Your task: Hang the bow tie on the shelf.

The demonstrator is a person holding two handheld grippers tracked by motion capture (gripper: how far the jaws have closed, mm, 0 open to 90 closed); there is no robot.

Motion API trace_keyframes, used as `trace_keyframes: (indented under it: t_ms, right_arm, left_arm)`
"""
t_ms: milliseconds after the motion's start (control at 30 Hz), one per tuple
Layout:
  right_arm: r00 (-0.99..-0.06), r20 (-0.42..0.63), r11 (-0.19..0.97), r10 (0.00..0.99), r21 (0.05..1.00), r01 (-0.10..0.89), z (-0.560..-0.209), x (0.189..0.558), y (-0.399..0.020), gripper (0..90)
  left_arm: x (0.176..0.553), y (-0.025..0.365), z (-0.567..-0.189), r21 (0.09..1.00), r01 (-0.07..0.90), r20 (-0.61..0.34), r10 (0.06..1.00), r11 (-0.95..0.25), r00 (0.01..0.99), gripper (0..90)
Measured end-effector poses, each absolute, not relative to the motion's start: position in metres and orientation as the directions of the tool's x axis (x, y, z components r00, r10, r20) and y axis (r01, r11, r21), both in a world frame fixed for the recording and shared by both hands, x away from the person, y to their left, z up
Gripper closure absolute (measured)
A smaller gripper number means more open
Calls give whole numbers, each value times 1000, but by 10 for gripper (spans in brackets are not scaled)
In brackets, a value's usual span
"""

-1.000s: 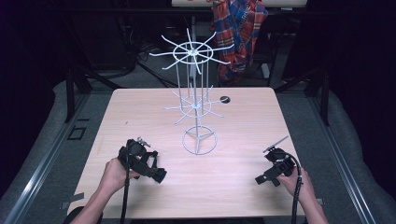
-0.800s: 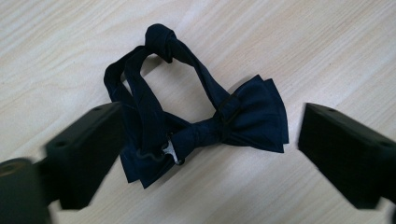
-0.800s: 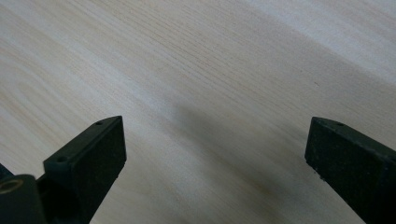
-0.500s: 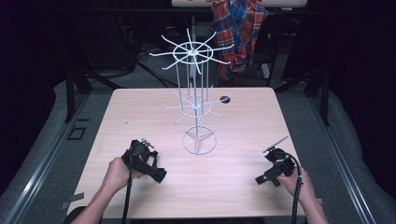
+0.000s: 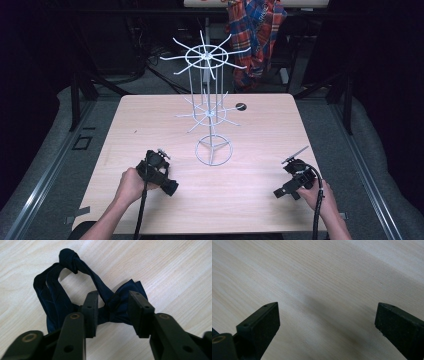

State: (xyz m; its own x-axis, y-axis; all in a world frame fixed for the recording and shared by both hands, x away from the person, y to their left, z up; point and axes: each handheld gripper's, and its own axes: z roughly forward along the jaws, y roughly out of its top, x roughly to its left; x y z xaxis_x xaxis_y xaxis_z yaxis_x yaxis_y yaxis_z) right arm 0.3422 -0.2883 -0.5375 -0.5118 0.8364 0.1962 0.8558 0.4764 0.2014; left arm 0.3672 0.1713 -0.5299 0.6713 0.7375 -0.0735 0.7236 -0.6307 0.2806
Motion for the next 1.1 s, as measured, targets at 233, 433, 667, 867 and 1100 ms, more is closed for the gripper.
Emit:
trace_keyframes:
  t_ms: [233, 433, 667, 867, 1100]
  right_arm:
    - [-512, 196, 477, 836, 201, 855, -537, 342, -288, 56]
    - [-512, 197, 477, 836, 200, 856, -538, 342, -288, 56]
    - [-509, 197, 473, 838, 203, 857, -538, 341, -288, 56]
    - [-503, 205, 463, 840, 215, 860, -538, 341, -288, 56]
    - [-507, 203, 467, 838, 214, 858, -537, 341, -289, 56]
  left_arm:
    - [366, 171, -532, 266, 718, -65, 732, -643, 679, 772]
    - [364, 169, -532, 283, 703, -60, 719, -653, 692, 860]
    - [363, 173, -523, 333, 687, -43, 717, -646, 696, 876]
    - [362, 180, -513, 400, 676, -50, 722, -619, 690, 878]
    - [361, 186, -506, 449, 677, -76, 730, -583, 680, 879]
